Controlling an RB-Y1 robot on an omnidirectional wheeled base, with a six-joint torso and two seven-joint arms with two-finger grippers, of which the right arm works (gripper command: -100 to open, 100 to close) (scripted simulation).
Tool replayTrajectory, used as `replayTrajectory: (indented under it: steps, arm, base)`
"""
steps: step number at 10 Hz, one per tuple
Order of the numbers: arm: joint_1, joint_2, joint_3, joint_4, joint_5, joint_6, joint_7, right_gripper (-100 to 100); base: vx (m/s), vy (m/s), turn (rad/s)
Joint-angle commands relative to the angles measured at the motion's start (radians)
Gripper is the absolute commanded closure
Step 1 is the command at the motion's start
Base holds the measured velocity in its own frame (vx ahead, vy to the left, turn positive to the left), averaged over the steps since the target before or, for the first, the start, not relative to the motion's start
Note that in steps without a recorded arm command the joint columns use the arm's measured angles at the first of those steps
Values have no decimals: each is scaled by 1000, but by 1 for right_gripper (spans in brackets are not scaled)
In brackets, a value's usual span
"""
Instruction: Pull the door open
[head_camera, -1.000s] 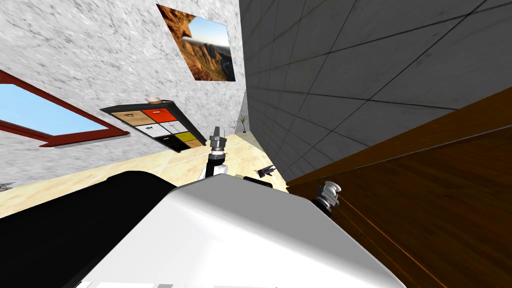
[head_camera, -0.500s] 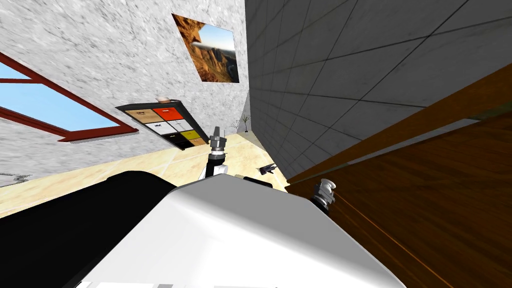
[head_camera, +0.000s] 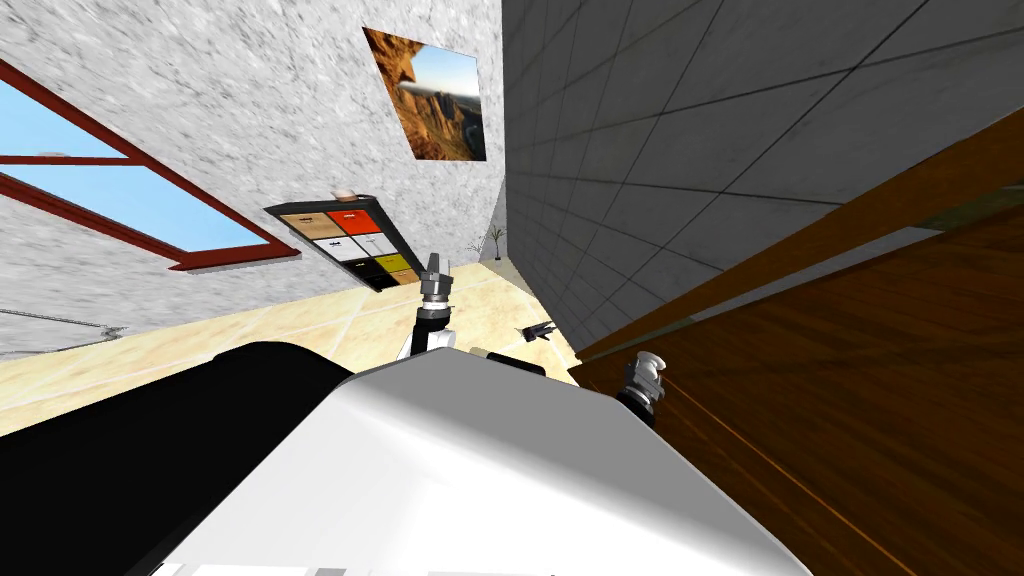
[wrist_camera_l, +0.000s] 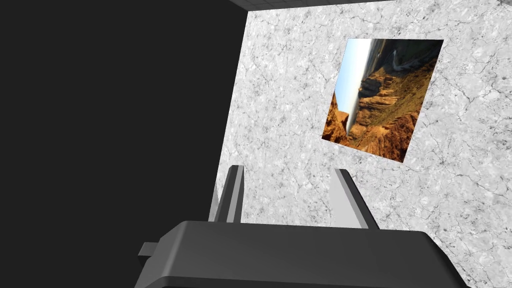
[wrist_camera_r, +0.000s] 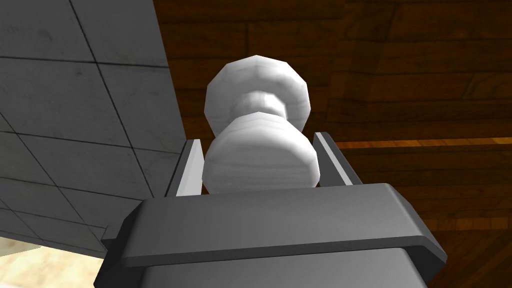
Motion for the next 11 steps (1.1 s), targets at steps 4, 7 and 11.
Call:
replayTrajectory:
  steps: [4,7,11]
  arm:
    - [16,-9,65,-22,41,-9,-33,100]
    - [30,-13,91,-43,55,-6,-42,100]
    - [48,-31,143,-69,85,-21,-70,100]
  base:
    - [-237,51,55]
    - [-183,10,48]
    - [-226,16,56]
